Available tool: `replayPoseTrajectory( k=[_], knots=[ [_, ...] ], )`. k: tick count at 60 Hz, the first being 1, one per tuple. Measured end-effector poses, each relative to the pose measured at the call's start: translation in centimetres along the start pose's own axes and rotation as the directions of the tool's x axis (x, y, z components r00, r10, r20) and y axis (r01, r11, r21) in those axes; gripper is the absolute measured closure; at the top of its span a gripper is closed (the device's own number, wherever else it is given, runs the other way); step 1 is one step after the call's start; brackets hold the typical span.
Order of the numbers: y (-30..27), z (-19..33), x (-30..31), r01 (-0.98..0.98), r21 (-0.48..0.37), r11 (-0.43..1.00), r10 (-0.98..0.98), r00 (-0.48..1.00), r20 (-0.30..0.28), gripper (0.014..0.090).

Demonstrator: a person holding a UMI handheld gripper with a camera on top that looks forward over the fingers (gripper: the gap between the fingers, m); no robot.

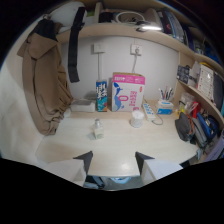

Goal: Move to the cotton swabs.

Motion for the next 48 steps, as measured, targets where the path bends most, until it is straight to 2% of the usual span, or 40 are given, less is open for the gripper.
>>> replayPoseTrajectory(
  k=[14, 25, 42, 48],
  knots=[
    [0.4, 0.5, 0.8, -0.018, -0.002, 1.000, 0.018, 1.000, -0.009, 0.0180],
    [1.4, 2.6, 3.2, -0.032, -0.003, 0.999, 0.032, 0.999, -0.037, 0.0176],
    [0.6, 11.3, 9.8, -0.003, 0.053, 0.999, 0.007, 0.996, -0.084, 0.0174],
    [-1.0, 15.3, 11.4, 0.014, 0.089, 0.996, -0.008, 0.998, -0.068, 0.0174]
  ],
)
